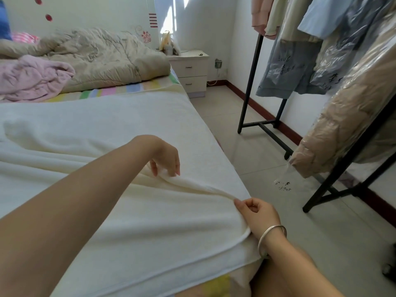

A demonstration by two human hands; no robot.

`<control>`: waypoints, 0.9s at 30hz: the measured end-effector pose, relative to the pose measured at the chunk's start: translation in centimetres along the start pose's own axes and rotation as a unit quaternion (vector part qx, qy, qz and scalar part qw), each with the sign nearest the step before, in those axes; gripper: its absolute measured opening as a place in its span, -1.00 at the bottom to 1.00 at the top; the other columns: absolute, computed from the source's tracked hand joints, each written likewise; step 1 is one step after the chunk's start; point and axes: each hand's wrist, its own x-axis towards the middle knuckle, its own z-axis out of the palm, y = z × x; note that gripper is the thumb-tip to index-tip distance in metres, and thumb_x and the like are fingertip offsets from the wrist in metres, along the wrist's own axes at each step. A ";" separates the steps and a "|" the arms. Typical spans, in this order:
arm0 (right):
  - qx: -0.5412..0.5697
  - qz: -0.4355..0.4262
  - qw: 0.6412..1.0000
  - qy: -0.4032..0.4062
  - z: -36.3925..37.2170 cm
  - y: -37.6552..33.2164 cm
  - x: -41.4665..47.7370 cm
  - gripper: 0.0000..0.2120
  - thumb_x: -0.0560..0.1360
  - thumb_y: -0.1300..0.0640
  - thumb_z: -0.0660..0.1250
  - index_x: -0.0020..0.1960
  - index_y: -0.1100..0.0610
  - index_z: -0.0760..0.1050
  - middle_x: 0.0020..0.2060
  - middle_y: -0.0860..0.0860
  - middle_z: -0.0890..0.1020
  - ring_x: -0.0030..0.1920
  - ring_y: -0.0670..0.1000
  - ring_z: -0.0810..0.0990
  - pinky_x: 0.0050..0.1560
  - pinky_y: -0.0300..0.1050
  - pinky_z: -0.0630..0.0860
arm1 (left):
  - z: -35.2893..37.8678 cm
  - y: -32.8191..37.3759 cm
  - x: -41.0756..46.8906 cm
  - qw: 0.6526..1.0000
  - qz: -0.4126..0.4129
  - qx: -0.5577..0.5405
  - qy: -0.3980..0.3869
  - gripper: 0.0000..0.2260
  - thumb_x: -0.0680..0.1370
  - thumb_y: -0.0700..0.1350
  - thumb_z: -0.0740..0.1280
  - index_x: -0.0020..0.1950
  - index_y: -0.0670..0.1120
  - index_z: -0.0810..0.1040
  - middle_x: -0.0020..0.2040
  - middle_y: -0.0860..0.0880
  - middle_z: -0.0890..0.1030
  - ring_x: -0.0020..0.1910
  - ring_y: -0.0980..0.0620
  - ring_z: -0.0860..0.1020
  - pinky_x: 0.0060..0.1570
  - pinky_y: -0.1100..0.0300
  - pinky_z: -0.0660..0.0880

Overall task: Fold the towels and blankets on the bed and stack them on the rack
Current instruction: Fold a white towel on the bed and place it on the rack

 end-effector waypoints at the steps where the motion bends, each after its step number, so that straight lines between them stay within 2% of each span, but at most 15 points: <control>1: 0.000 -0.003 1.000 0.002 0.0 0.0 -0.1 -0.71 0.38 -0.15 0.48 -0.27 0.07 0.60 -0.34 -0.02 0.68 -0.25 0.02 0.63 -0.12 -0.04 0.54 | 0.0 0.1 -0.1 1.000 -0.003 0.031 0.004 -0.84 0.55 -0.16 0.36 0.10 0.01 0.62 0.08 0.02 0.51 -0.08 -0.01 0.58 0.03 0.09 0.62; 4: 0.002 -0.012 1.000 0.005 0.0 0.1 -0.2 -0.72 0.38 -0.14 0.47 -0.26 0.07 0.60 -0.35 -0.03 0.67 -0.26 0.00 0.63 -0.11 -0.04 0.53 | -0.2 0.2 -0.5 0.996 0.002 0.085 0.037 -0.92 0.47 -0.12 0.45 -0.06 0.02 0.63 -0.04 0.04 0.58 -0.11 -0.02 0.64 -0.10 0.20 0.62; 6: 0.006 -0.014 1.000 0.003 0.0 0.0 -0.3 -0.74 0.39 -0.12 0.47 -0.26 0.07 0.59 -0.36 -0.02 0.67 -0.27 -0.01 0.61 -0.12 -0.07 0.51 | -0.3 -0.1 -0.7 0.994 0.011 0.078 0.078 -0.93 0.45 -0.12 0.48 -0.12 0.00 0.63 -0.09 0.02 0.60 -0.19 0.01 0.62 -0.23 0.24 0.59; 7: 0.008 -0.015 1.000 0.001 -0.1 0.0 -0.3 -0.74 0.39 -0.12 0.47 -0.27 0.07 0.58 -0.36 -0.02 0.66 -0.28 -0.01 0.60 -0.13 -0.08 0.50 | -0.2 -0.3 -0.6 0.992 0.015 0.071 0.106 -0.93 0.45 -0.11 0.48 -0.12 0.00 0.62 -0.09 0.01 0.61 -0.21 0.02 0.59 -0.25 0.24 0.56; 9: 0.007 -0.017 1.000 -0.003 -0.1 -0.2 -0.6 -0.74 0.40 -0.11 0.47 -0.26 0.07 0.58 -0.35 -0.01 0.66 -0.27 -0.01 0.60 -0.14 -0.08 0.51 | 0.1 -0.4 -0.3 0.980 0.017 0.079 0.184 -0.94 0.47 -0.08 0.45 -0.10 0.03 0.60 -0.05 0.02 0.63 -0.11 0.02 0.58 -0.15 0.17 0.55; 12: -0.011 -0.027 1.000 0.001 -0.3 -0.6 -1.0 -0.78 0.44 -0.08 0.44 -0.25 0.05 0.58 -0.30 -0.01 0.66 -0.23 0.00 0.61 -0.10 -0.08 0.51 | 0.8 0.4 1.0 0.944 0.018 0.126 0.305 -0.92 0.53 -0.10 0.35 -0.01 0.06 0.57 0.01 0.02 0.58 0.03 -0.04 0.54 -0.10 0.15 0.42; 15: -0.050 -0.041 0.998 0.013 -0.3 -1.1 -1.7 -0.81 0.50 -0.07 0.37 -0.22 0.02 0.56 -0.29 -0.05 0.66 -0.20 -0.01 0.60 -0.10 -0.09 0.49 | 1.4 1.3 2.5 0.894 0.032 0.141 0.423 -0.83 0.56 -0.19 0.27 0.05 0.05 0.56 -0.09 -0.03 0.49 0.11 -0.04 0.47 -0.15 0.14 0.30; 17: -0.078 -0.054 0.995 0.023 -0.2 -1.3 -2.0 -0.83 0.53 -0.05 0.32 -0.19 -0.01 0.52 -0.29 -0.06 0.64 -0.16 -0.02 0.58 -0.11 -0.10 0.47 | 1.8 1.7 3.5 0.864 0.034 0.141 0.482 -0.81 0.54 -0.24 0.27 0.06 0.01 0.56 -0.15 -0.03 0.50 0.09 -0.05 0.46 -0.21 0.13 0.27; 19: -0.094 -0.072 0.993 0.028 0.0 -1.4 -2.2 -0.85 0.55 -0.02 0.29 -0.18 -0.03 0.48 -0.30 -0.07 0.63 -0.10 -0.03 0.55 -0.16 -0.13 0.41 | 2.3 2.0 4.4 0.849 0.018 0.123 0.513 -0.78 0.52 -0.29 0.23 0.06 -0.03 0.54 -0.09 -0.05 0.59 0.02 -0.10 0.48 -0.23 0.11 0.25; 21: -0.079 -0.087 0.993 0.028 0.0 -1.4 -2.3 -0.86 0.55 0.00 0.30 -0.18 -0.03 0.47 -0.30 -0.07 0.63 -0.12 -0.04 0.55 -0.19 -0.16 0.37 | 2.6 2.4 5.2 0.845 0.013 0.072 0.529 -0.76 0.52 -0.31 0.18 0.07 -0.07 0.52 -0.03 -0.08 0.59 -0.06 -0.16 0.51 -0.22 0.10 0.25; 27: -0.005 -0.089 0.996 0.027 -2.1 -0.9 -1.6 -0.87 0.53 0.05 0.34 -0.19 -0.01 0.51 -0.37 -0.06 0.67 -0.26 -0.01 0.62 -0.14 -0.04 0.50 | 2.4 5.3 8.2 0.826 0.065 0.004 0.560 -0.77 0.49 -0.35 0.19 0.05 -0.09 0.49 -0.07 -0.13 0.55 -0.17 -0.21 0.52 -0.24 0.08 0.28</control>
